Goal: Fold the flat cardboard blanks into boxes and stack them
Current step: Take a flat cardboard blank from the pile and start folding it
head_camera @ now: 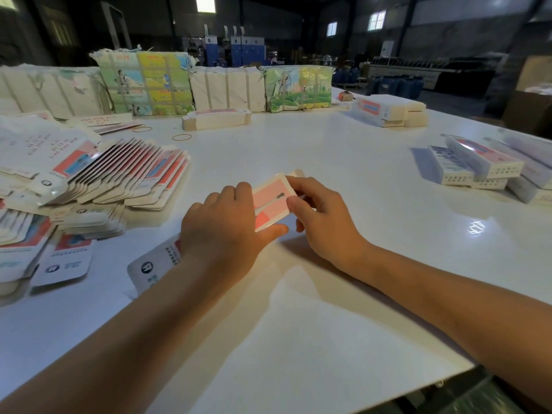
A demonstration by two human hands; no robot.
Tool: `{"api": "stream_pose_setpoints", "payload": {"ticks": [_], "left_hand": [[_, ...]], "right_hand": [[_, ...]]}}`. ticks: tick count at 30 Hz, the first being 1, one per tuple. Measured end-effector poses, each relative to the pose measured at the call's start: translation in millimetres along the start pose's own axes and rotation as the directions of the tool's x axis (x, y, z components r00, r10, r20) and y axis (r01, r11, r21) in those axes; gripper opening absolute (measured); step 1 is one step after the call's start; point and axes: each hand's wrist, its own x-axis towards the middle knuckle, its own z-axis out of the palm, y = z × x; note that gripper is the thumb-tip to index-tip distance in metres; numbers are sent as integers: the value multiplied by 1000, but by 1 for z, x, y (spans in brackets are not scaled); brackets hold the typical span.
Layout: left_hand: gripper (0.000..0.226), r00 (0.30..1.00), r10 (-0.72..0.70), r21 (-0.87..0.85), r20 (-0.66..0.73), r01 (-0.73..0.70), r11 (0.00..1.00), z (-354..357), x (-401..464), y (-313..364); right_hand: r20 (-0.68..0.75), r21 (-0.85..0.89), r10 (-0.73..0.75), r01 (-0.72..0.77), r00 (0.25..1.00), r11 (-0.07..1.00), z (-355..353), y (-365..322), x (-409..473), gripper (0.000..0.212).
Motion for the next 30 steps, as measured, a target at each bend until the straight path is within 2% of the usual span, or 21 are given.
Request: {"api": "stream_pose_setpoints", "payload": {"ticks": [2, 5, 6, 7, 8, 9, 10, 11, 12, 13, 14, 16, 17, 18, 20, 22, 23, 24, 26, 28, 30], "left_hand": [[73, 1000, -18, 2, 1, 18, 1000, -1, 0, 2], [79, 999, -32, -9, -3, 32, 999, -3, 0, 2], [80, 999, -38, -29, -12, 37, 999, -4, -1, 1], [80, 999, -43, -56, -19, 42, 998, -5, -2, 0], [80, 999, -48, -82, -23, 46, 996, -5, -2, 0], [80, 998, -54, -101, -24, 52, 994, -6, -3, 0], [82, 998, -62, -110, -21, 59, 992, -6, -2, 0], [83, 998, -65, -106, -16, 63, 992, -7, -1, 1], [83, 998, -63, -92, -11, 62, 994, -7, -1, 2], [82, 998, -58, -79, -5, 57, 995, -7, -1, 2], [80, 998, -57, -76, 1, 57, 995, -7, -1, 3], [81, 998, -67, -109, 6, 67, 992, -7, -1, 4], [82, 997, -71, -127, -1, 70, 989, -8, -1, 4], [81, 998, -70, -132, -11, 68, 989, -7, -1, 5], [77, 998, -49, -121, -31, 45, 992, -7, -2, 6], [66, 999, -11, -106, -31, 8, 994, -7, -3, 6], [60, 999, 4, -87, -38, -7, 996, -5, -3, 4], [59, 1000, 15, -70, -20, -16, 997, -5, -4, 3], [68, 1000, 11, -68, 11, -10, 998, -3, -3, 0], [78, 1000, -9, -100, -16, 7, 995, -5, -3, -2], [84, 1000, 6, -132, -24, -9, 991, -8, -3, 1]], "right_hand": [[3, -53, 2, -2, 1000, 999, -1, 0, 1, 30], [-62, -351, -112, 83, 992, 933, -5, 2, -1, 30], [-77, -436, -160, 111, 984, 893, -7, 2, -1, 34], [-87, -443, -164, 110, 983, 890, -8, 3, -1, 43], [-87, -343, -90, 55, 992, 938, -9, 4, 2, 54], [-58, -131, 61, -68, 996, 989, -10, 3, 5, 67], [20, 166, 238, -238, 971, 957, -11, 1, 7, 74], [164, 421, 369, -403, 915, 812, -11, 0, 10, 70], [297, 561, 411, -506, 862, 655, -11, -2, 12, 57], [368, 595, 403, -546, 838, 590, -10, -3, 13, 43], [368, 588, 386, -534, 846, 608, -9, -3, 13, 33], [210, 457, 310, -374, 927, 807, -5, -2, 9, 20], [105, 270, 221, -242, 970, 932, -3, -2, 6, 16], [32, 17, 101, -102, 994, 995, -2, -3, 2, 17], [54, -389, -101, 114, 993, 914, 0, -2, -2, 27], [137, -537, -159, 208, 978, 817, 2, -3, -2, 28], [157, -532, -143, 205, 977, 821, 3, -3, -2, 26], [142, -461, -104, 159, 984, 873, 4, -4, -2, 28], [56, -151, 52, -43, 997, 988, 3, -6, 0, 35], [31, 162, 208, -210, 978, 964, 0, -8, 3, 35], [35, 295, 249, -248, 968, 923, -1, -7, 5, 34]]}}
